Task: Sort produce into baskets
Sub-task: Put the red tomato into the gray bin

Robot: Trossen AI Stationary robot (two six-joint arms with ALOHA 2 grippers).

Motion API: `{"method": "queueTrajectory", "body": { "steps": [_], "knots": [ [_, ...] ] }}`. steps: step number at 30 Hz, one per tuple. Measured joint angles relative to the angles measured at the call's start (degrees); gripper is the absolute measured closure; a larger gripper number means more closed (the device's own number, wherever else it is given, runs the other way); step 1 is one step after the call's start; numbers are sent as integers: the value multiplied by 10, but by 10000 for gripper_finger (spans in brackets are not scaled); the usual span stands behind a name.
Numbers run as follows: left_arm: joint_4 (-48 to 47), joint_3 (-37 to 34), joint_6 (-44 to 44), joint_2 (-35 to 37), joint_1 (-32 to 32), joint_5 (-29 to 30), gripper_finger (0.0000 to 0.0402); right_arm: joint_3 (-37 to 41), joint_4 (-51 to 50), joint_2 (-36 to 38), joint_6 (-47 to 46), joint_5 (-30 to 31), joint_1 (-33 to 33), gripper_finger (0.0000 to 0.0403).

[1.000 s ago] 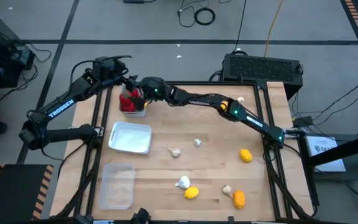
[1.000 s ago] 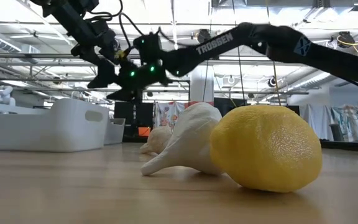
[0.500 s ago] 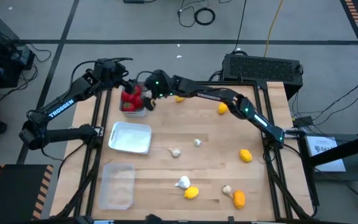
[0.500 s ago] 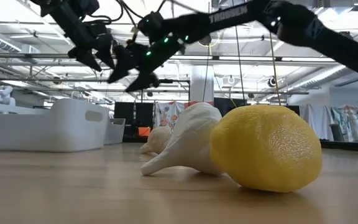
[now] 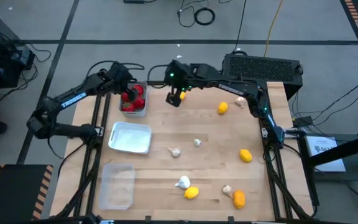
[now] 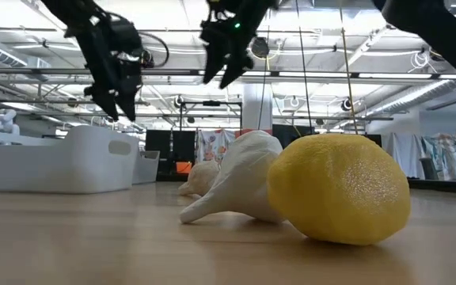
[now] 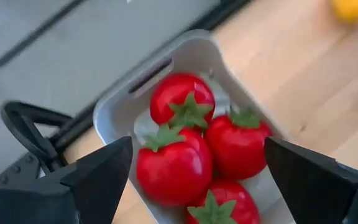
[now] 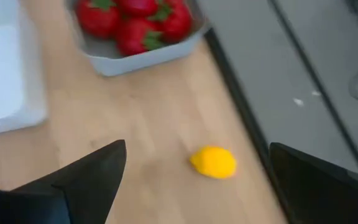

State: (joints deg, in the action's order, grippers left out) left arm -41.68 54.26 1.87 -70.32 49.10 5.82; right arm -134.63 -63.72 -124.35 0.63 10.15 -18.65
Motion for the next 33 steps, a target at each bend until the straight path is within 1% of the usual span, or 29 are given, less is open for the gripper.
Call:
{"method": "queueTrajectory", "body": {
  "steps": [2,4,8,12,18,19,25,28,33],
  "knots": [
    [-6,0,0,-18,0,8,50,0,-12,11,-4,24,0,19],
    [-11,0,3,-26,0,19,72,0,-29,19,-5,41,0,19],
    [-11,0,4,-28,0,30,134,0,-39,24,-5,50,-1,19],
    [-22,0,4,-32,0,30,218,0,-52,24,-6,50,-6,19],
    [-30,0,5,-60,0,34,376,0,-52,24,-1,51,-8,19],
    [-30,0,5,-64,0,34,388,0,-52,24,0,51,-8,19],
    [-28,0,5,-80,0,35,388,0,-63,24,5,51,-15,19],
    [-28,0,13,-87,0,35,395,0,-65,24,4,51,-19,19],
    [-23,0,17,-102,0,49,396,0,-65,24,3,51,-19,19]
  ]
}}
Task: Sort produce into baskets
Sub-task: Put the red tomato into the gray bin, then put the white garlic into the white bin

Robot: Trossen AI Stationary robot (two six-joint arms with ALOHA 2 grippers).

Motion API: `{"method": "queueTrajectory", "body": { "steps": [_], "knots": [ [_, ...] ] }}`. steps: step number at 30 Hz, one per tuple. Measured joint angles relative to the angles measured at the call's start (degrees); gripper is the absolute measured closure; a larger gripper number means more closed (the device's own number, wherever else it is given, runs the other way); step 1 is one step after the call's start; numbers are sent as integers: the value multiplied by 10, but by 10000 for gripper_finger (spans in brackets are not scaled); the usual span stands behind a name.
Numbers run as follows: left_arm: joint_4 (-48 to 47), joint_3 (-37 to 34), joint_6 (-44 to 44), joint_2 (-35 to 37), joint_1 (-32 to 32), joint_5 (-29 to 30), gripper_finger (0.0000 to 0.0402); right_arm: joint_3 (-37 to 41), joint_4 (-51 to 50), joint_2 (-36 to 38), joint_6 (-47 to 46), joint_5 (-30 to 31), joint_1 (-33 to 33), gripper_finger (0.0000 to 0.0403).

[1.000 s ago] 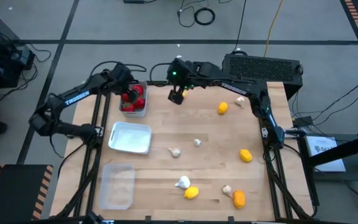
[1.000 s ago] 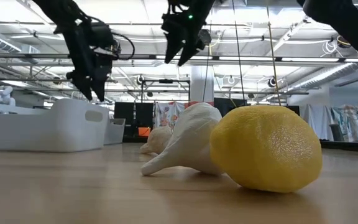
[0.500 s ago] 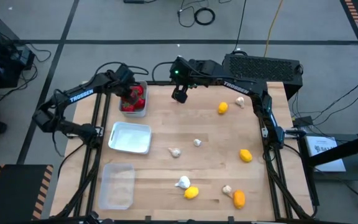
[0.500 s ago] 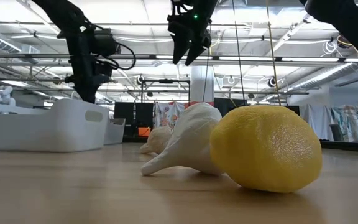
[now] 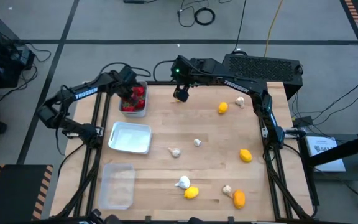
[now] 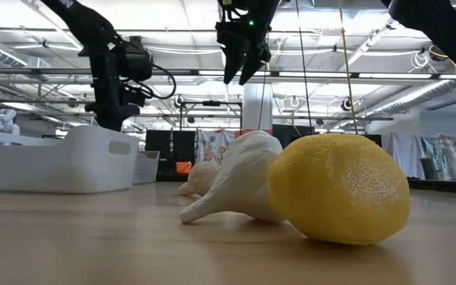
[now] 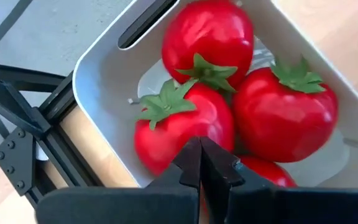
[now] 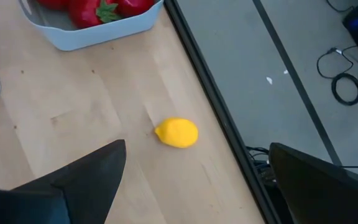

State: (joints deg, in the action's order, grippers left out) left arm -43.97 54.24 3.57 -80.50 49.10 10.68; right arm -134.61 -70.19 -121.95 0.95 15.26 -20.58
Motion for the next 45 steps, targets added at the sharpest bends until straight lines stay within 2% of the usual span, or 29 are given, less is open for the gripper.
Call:
{"method": "queueTrajectory", "body": {
  "steps": [10,16,18,23,26,28,35,40,45],
  "knots": [
    [5,0,17,-34,0,4,396,0,-18,2,4,-1,0,19],
    [9,24,13,13,-6,1,396,1,-29,32,15,-1,0,19],
    [11,26,13,42,-15,-21,396,0,-46,50,14,0,0,19],
    [31,26,9,98,-66,-126,396,24,-73,111,-4,0,1,19],
    [61,26,9,107,-103,-147,396,93,-60,173,-26,1,8,19],
    [79,26,13,106,-128,-156,396,167,-37,225,-49,1,19,19],
    [196,-10,13,92,-220,-253,396,499,115,449,-168,28,93,19],
    [223,-10,8,92,-293,-257,384,677,219,586,-242,27,156,19],
    [277,-10,-30,92,-355,-254,361,800,321,675,-279,25,207,19]
  ]
}}
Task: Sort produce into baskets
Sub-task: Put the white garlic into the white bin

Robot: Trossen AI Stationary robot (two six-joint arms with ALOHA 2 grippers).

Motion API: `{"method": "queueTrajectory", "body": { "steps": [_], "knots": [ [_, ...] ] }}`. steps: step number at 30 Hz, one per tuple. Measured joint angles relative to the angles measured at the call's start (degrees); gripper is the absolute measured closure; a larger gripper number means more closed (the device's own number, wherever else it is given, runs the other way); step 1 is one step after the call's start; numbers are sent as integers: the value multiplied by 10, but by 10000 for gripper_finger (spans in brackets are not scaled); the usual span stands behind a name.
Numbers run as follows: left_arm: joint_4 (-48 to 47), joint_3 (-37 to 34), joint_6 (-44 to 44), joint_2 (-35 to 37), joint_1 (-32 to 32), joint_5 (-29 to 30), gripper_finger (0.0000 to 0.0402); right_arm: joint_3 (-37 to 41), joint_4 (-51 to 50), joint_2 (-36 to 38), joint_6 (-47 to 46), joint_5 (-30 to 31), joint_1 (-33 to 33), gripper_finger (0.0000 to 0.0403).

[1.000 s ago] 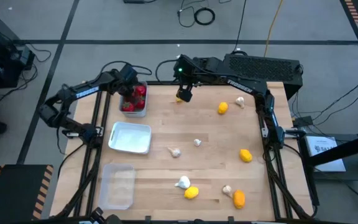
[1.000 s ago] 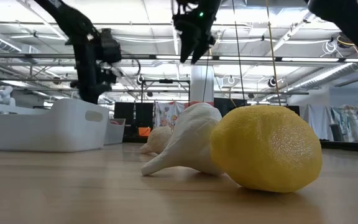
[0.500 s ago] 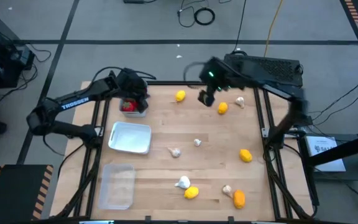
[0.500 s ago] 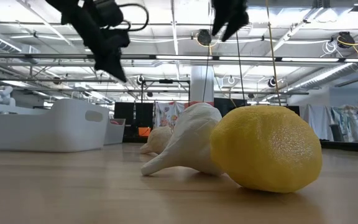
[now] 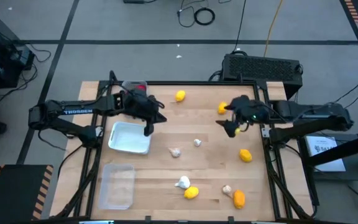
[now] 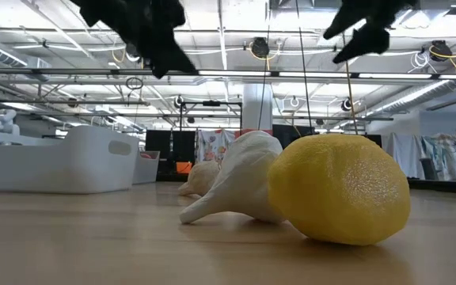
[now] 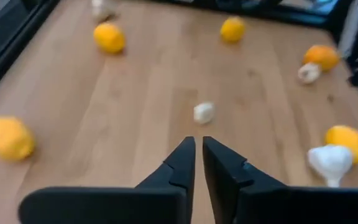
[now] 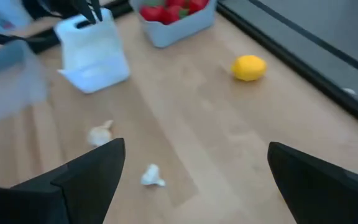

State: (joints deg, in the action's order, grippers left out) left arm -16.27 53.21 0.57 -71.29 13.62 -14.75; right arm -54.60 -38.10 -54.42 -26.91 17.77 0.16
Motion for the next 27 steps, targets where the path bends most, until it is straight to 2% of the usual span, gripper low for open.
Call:
{"method": "queueTrajectory", "body": {
  "steps": [4,8,18,27],
  "knots": [
    [40,0,-33,-15,-46,28,347,67,56,35,-12,-1,32,19],
    [60,0,-35,-51,-86,54,330,106,80,36,-16,-3,64,19],
    [116,0,-28,-133,-151,56,252,124,115,8,9,6,113,19],
    [112,0,-31,-195,-164,60,185,147,128,-9,10,79,149,19]
  ]
}}
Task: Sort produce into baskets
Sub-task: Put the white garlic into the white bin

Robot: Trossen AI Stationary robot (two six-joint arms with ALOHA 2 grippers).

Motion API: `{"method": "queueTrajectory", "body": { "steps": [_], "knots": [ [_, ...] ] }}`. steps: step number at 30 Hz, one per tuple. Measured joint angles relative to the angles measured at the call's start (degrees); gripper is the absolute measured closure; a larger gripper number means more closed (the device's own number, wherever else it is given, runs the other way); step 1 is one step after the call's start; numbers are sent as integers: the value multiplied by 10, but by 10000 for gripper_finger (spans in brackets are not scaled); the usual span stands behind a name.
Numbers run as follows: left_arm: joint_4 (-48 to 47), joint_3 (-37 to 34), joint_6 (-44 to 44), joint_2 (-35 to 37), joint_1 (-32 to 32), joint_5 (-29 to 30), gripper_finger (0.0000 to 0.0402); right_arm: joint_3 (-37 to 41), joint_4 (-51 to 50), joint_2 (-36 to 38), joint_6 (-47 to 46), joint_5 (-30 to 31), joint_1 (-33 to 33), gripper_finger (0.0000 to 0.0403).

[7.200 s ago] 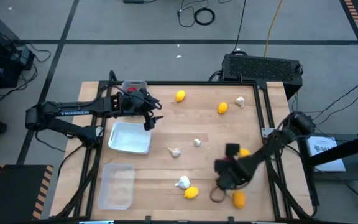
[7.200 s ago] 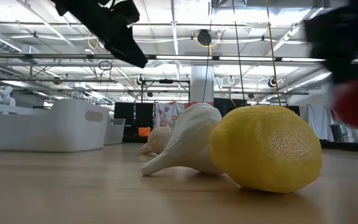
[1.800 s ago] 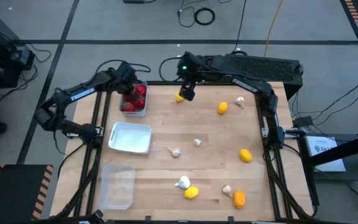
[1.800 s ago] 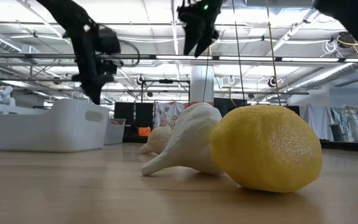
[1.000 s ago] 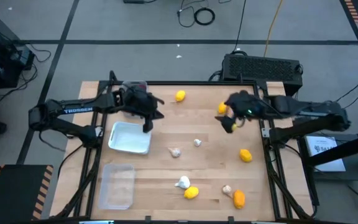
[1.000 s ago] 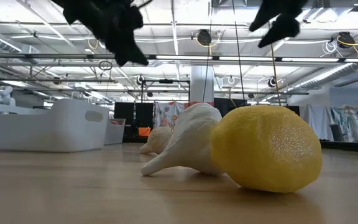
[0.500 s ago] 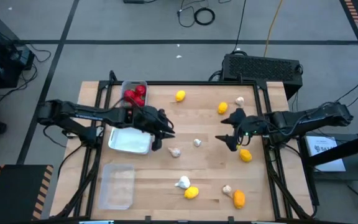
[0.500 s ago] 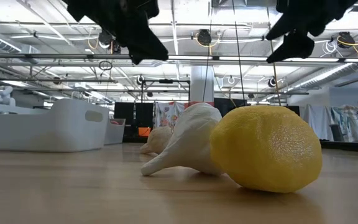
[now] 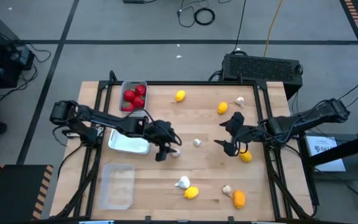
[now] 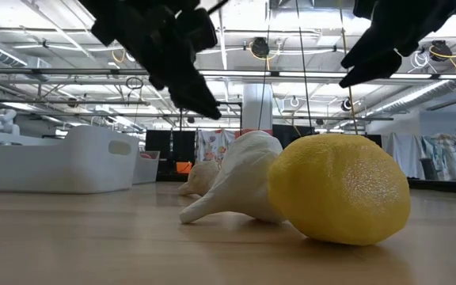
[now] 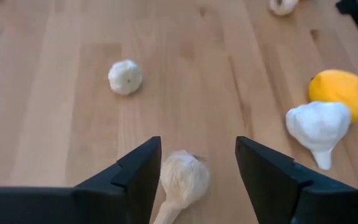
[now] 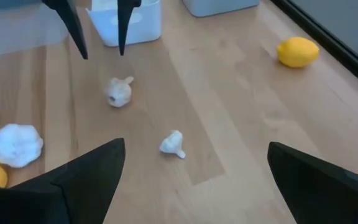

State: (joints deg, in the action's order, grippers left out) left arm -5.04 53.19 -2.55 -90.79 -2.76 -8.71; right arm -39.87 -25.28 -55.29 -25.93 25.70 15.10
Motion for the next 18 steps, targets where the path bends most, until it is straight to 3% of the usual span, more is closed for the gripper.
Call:
{"method": "queueTrajectory", "body": {
  "steps": [18],
  "knots": [
    [1,0,-1,-15,0,0,179,30,84,0,7,1,0,19]
  ]
}}
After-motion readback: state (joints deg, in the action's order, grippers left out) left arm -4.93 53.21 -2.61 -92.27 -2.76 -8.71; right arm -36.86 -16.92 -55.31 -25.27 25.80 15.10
